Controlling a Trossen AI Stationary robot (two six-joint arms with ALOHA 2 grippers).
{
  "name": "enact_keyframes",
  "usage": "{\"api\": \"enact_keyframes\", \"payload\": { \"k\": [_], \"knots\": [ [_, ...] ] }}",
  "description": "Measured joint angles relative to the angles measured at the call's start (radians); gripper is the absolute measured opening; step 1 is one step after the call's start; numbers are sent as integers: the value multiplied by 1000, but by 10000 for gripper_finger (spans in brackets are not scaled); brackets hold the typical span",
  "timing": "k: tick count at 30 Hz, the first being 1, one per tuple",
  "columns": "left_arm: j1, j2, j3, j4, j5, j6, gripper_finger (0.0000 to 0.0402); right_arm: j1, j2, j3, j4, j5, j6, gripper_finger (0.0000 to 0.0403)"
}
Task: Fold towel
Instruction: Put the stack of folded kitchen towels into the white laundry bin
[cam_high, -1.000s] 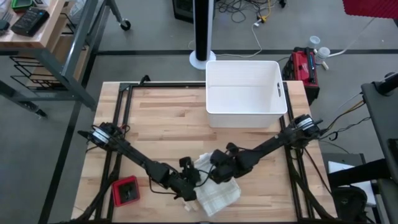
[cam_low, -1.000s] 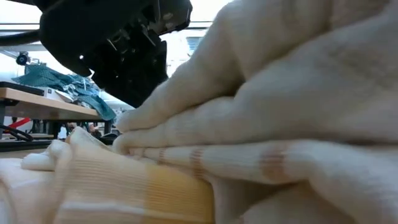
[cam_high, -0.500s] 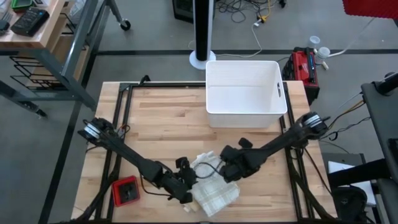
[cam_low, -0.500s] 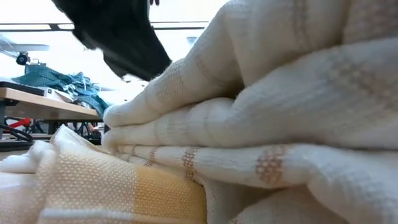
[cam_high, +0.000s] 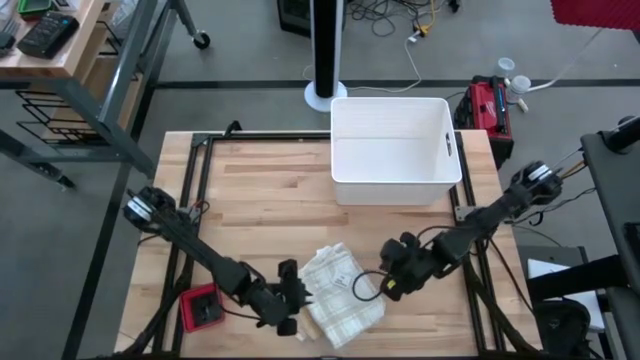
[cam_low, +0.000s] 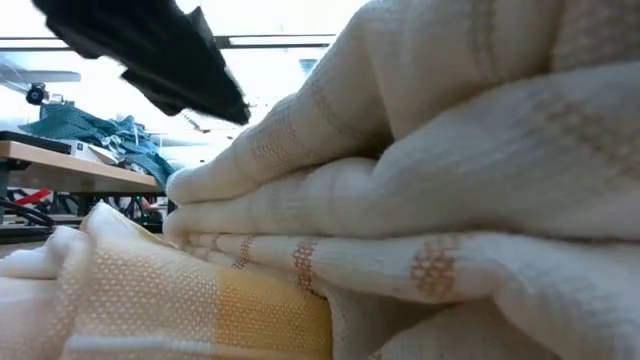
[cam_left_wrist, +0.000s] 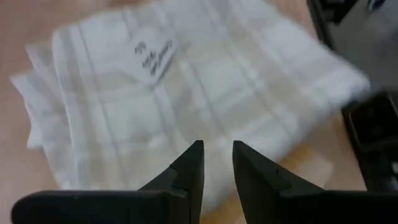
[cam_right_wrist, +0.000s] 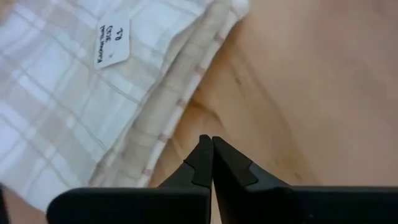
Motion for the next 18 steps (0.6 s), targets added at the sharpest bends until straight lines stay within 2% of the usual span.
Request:
{"api": "enact_keyframes", "payload": {
  "k": [3, 6, 10, 14, 18],
  "knots": [
    [12, 11, -4, 81, -52, 9, 75, -1, -28, -81, 125, -26, 4, 0],
    [34, 12, -3, 91, -53, 9, 75, -1, -38, -141, 241, -81, -2, 0],
    [42, 14, -34, 123, -46, -12, 75, -1, -39, -180, 342, -89, 16, 7],
    [44, 14, -87, 263, -23, -15, 75, -7, -39, -187, 336, -94, 36, 48],
    [44, 14, -136, 358, -19, -35, 75, -16, -39, -187, 337, -108, 39, 116]
  ]
}}
